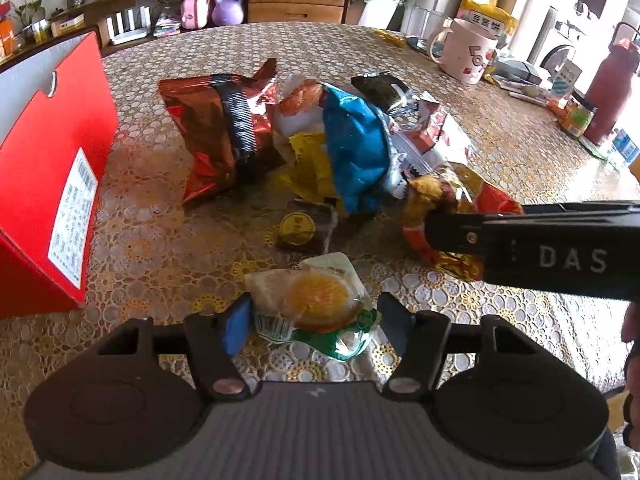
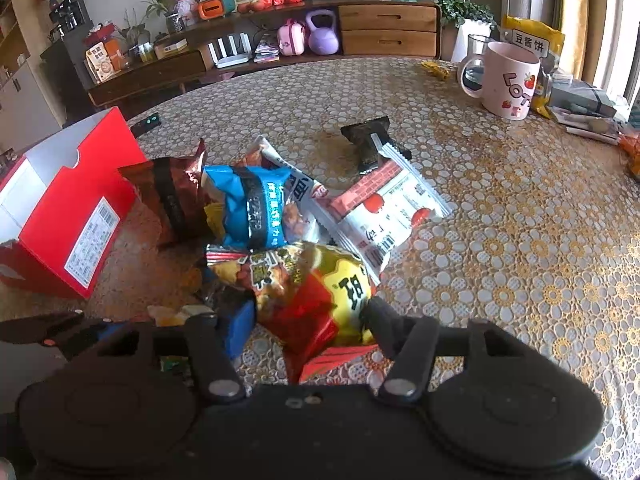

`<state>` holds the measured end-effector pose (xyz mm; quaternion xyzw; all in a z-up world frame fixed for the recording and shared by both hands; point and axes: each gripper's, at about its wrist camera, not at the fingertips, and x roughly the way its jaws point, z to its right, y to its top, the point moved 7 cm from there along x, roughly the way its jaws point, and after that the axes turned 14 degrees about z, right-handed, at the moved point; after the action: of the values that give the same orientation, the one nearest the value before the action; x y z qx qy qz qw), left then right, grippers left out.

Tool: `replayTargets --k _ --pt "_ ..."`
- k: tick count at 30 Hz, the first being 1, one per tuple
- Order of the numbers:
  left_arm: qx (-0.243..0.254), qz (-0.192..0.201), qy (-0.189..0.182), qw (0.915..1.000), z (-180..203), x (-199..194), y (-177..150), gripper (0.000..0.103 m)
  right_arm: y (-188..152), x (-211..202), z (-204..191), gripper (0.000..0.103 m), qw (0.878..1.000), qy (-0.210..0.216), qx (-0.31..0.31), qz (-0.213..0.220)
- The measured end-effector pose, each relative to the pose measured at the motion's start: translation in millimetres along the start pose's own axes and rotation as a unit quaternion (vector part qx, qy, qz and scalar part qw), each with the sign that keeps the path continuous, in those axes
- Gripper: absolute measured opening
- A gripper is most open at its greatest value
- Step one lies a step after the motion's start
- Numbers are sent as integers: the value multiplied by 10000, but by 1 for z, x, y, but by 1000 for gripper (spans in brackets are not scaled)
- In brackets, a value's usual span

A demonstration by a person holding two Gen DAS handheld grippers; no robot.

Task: Organize snacks
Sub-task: 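Carry both snacks into the red box and open both tools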

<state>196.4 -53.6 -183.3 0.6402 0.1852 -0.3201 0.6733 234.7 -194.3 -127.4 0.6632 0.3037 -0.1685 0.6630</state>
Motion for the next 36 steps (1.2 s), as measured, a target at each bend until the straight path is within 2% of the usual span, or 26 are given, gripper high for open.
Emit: replayTargets --k 15,26,36 --pt "-417 -63 91 9991 -26 -26 -1 64 7 -37 -13 56 9997 33 -84 225" --pt "-609 139 171 9979 -45 -78 11 64 24 -76 -40 56 9986 127 -263 432" --pt "-786 409 336 9955 -71 -130 31 64 40 -106 -75 56 9963 396 -391 652"
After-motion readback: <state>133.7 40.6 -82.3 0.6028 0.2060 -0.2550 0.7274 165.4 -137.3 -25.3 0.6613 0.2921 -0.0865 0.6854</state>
